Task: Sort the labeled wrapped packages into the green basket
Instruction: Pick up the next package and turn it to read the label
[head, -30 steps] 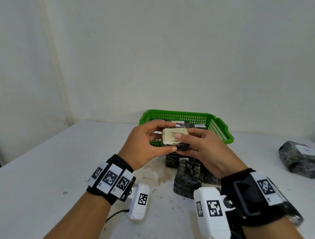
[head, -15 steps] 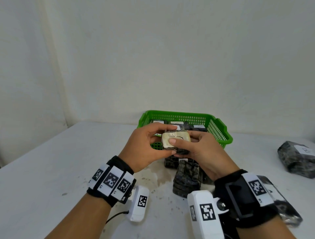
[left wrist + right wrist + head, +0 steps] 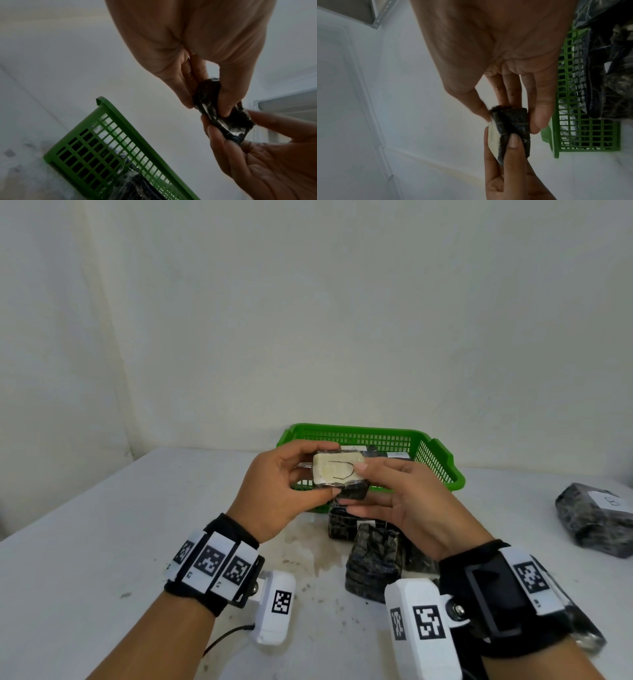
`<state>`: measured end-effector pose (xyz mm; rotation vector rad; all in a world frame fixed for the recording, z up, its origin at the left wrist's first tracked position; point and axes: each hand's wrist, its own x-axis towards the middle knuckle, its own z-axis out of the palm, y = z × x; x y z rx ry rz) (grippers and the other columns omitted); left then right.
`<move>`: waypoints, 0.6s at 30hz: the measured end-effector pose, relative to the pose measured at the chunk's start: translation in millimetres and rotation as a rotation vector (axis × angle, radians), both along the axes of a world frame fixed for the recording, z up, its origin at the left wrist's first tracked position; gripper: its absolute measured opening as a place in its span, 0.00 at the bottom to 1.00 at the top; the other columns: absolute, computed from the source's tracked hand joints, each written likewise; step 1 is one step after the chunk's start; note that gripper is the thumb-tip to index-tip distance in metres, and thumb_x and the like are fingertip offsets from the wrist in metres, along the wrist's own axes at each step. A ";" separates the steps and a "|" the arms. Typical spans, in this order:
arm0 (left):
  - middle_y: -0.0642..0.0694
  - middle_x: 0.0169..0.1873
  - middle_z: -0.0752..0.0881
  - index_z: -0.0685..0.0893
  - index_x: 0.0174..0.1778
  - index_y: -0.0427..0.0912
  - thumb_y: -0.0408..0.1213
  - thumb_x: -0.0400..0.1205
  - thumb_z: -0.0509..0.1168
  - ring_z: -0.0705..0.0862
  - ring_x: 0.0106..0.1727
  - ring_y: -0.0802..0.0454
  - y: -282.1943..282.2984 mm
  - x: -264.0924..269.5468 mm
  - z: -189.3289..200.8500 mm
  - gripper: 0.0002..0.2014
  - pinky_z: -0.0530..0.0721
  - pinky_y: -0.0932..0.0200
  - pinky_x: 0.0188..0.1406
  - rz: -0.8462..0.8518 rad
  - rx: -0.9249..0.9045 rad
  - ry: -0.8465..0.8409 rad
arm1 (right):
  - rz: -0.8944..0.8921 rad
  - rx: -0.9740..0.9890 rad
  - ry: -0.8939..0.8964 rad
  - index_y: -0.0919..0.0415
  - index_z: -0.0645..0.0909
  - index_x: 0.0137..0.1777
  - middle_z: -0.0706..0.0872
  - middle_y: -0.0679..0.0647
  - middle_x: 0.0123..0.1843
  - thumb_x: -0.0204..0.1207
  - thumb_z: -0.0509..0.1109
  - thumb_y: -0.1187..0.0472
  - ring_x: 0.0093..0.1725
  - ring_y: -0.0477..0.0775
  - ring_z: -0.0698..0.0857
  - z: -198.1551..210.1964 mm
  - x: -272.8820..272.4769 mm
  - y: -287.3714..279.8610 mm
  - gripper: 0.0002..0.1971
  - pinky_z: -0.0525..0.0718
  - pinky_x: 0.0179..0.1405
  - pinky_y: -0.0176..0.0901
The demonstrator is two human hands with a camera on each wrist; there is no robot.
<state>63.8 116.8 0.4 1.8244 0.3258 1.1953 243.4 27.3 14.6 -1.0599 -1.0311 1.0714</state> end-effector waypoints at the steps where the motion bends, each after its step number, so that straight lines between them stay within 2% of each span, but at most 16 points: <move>1: 0.44 0.58 0.90 0.85 0.63 0.38 0.17 0.68 0.78 0.89 0.60 0.48 0.7 -0.6 -0.1 0.28 0.88 0.51 0.61 -0.006 -0.003 0.001 | -0.005 0.009 0.008 0.69 0.88 0.62 0.95 0.65 0.56 0.84 0.73 0.66 0.55 0.69 0.94 -0.6 -0.1 0.2 0.11 0.95 0.50 0.49; 3: 0.43 0.60 0.89 0.83 0.66 0.37 0.18 0.68 0.79 0.88 0.63 0.47 0.6 -1.2 -1.1 0.30 0.86 0.49 0.63 -0.037 -0.009 0.023 | -0.055 0.029 -0.025 0.69 0.87 0.63 0.95 0.64 0.57 0.83 0.73 0.68 0.57 0.67 0.94 -1.9 1.2 1.5 0.11 0.95 0.44 0.47; 5: 0.42 0.62 0.87 0.82 0.68 0.36 0.21 0.69 0.79 0.87 0.65 0.45 0.2 -1.4 -1.6 0.30 0.85 0.48 0.65 -0.082 -0.030 0.040 | -0.107 0.041 -0.106 0.64 0.88 0.63 0.95 0.60 0.57 0.82 0.75 0.67 0.55 0.61 0.94 -1.4 4.3 1.7 0.11 0.93 0.42 0.45; 8: 0.42 0.63 0.87 0.82 0.68 0.36 0.27 0.74 0.77 0.86 0.66 0.47 -0.1 -1.3 -0.4 0.26 0.85 0.49 0.63 -0.096 -0.059 0.026 | -0.093 0.105 -0.228 0.55 0.91 0.62 0.95 0.55 0.57 0.80 0.78 0.65 0.55 0.53 0.93 1.4 9.6 -1.5 0.12 0.91 0.44 0.45; 12: 0.46 0.59 0.90 0.84 0.67 0.43 0.31 0.77 0.75 0.88 0.62 0.50 -0.9 0.0 0.4 0.22 0.86 0.48 0.63 -0.050 -0.046 0.091 | -0.066 0.247 -0.410 0.48 0.93 0.62 0.95 0.53 0.57 0.75 0.82 0.65 0.55 0.53 0.94 5.0 10.5 -6.1 0.17 0.89 0.47 0.40; 15: 0.44 0.52 0.92 0.88 0.61 0.42 0.32 0.75 0.77 0.91 0.55 0.47 -1.1 0.8 1.0 0.17 0.88 0.47 0.59 -0.030 -0.031 0.092 | -0.128 0.296 -0.345 0.52 0.92 0.62 0.94 0.55 0.57 0.72 0.84 0.64 0.56 0.55 0.94 4.0 7.8 -3.2 0.18 0.92 0.55 0.46; 18: 0.42 0.49 0.92 0.88 0.55 0.41 0.33 0.71 0.80 0.91 0.53 0.44 0.1 1.0 2.2 0.17 0.89 0.50 0.56 -0.026 -0.030 0.026 | -0.133 0.253 -0.214 0.56 0.90 0.63 0.94 0.57 0.58 0.69 0.82 0.54 0.57 0.57 0.94 1.5 2.6 1.0 0.22 0.92 0.58 0.50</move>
